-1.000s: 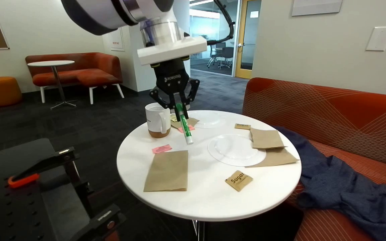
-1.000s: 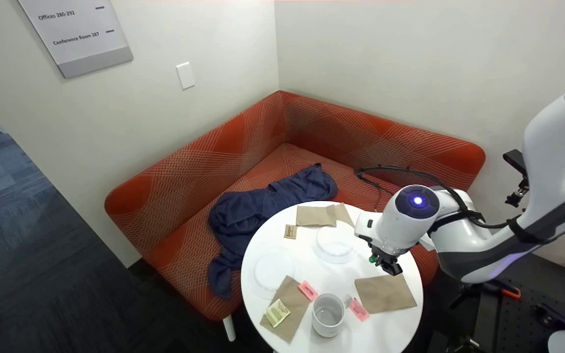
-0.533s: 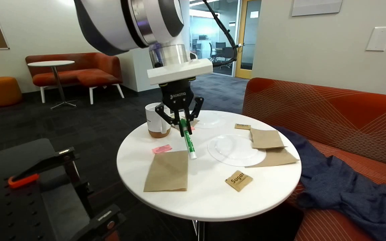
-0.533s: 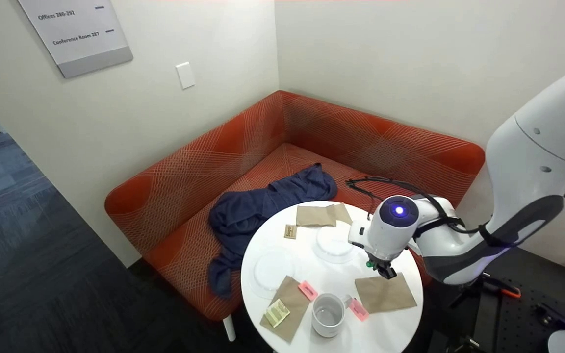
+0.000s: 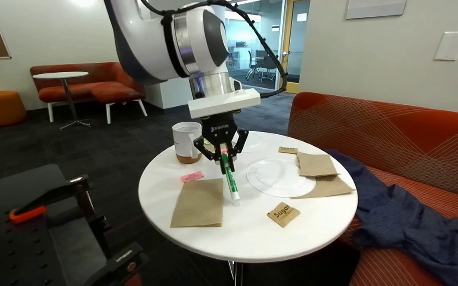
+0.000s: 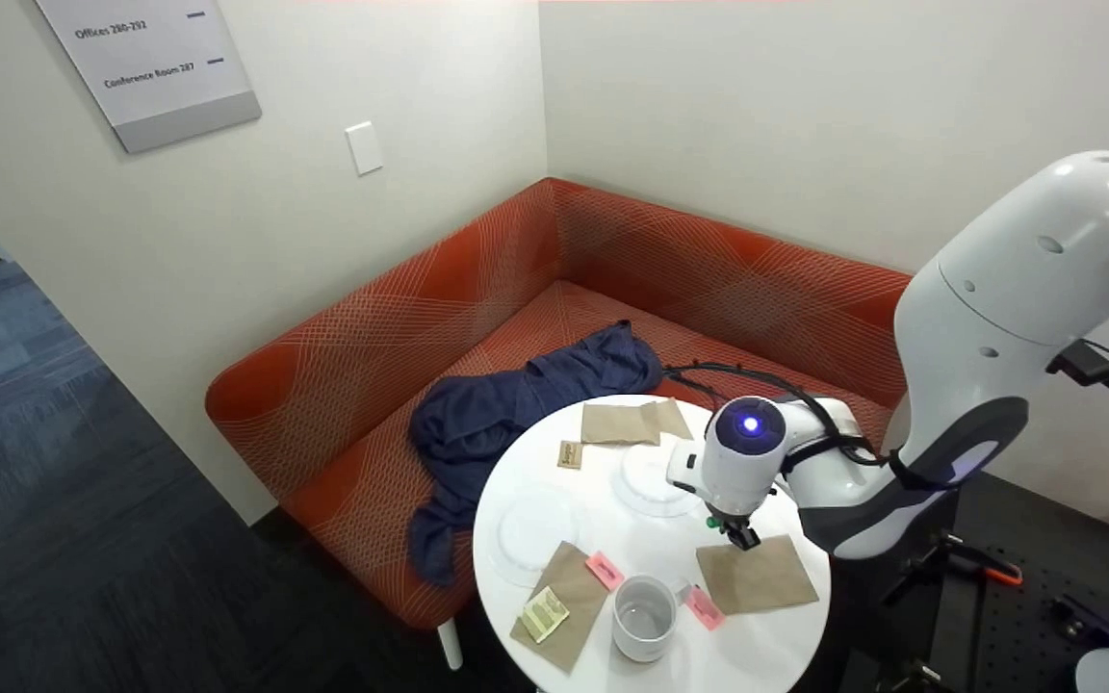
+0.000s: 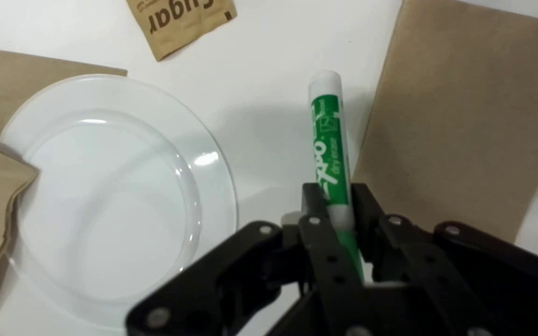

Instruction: Put the marker on the table

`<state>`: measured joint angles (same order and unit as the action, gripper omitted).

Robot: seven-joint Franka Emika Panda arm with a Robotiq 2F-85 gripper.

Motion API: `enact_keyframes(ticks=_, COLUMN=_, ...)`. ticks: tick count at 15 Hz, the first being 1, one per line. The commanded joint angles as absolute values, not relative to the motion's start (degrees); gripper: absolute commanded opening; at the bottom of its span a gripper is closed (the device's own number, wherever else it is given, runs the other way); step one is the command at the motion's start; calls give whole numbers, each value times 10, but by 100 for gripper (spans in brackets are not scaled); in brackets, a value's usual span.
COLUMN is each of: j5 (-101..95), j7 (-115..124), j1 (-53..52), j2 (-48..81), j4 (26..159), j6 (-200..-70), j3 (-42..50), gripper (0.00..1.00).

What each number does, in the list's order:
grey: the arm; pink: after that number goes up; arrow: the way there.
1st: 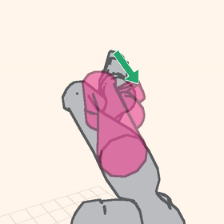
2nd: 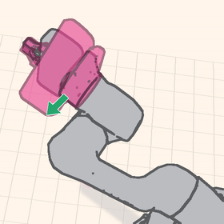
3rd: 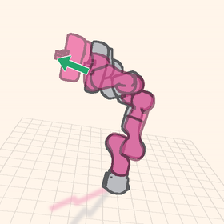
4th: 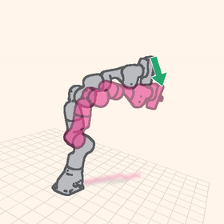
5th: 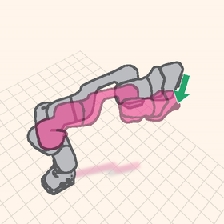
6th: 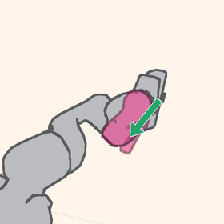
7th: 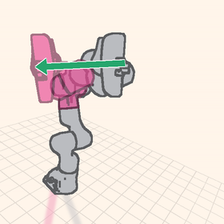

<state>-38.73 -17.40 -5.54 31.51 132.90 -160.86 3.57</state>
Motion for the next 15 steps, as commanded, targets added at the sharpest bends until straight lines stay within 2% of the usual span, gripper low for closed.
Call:
enact_keyframes(ticks=1, j5=-392, j7=-161, j1=-61, j2=344, j4=1301, j6=-1598, j3=44, gripper=5)
enact_keyframes(ticks=4, j5=-392, j7=-158, j1=-62, j2=355, j4=1289, j6=-1596, j3=49, gripper=5)
enact_keyframes(ticks=5, j5=-394, j7=-156, j1=-64, j2=355, j4=1286, j6=-1595, j3=52, gripper=32)
enact_keyframes(ticks=6, j5=-395, j7=-155, j1=-66, j2=355, j4=1285, j6=-1594, j3=54, gripper=46)
enact_keyframes(ticks=8, j5=-392, j7=-154, j1=-65, j2=352, j4=1286, j6=-1596, j3=52, gripper=58)
enact_keyframes(ticks=13, j5=-394, j7=-145, j1=-73, j2=312, j4=1308, j6=-1602, j3=49, gripper=98)
enact_keyframes(ticks=15, j5=-401, j7=-131, j1=-82, j2=285, j4=1322, j6=-1603, j3=55, gripper=100)
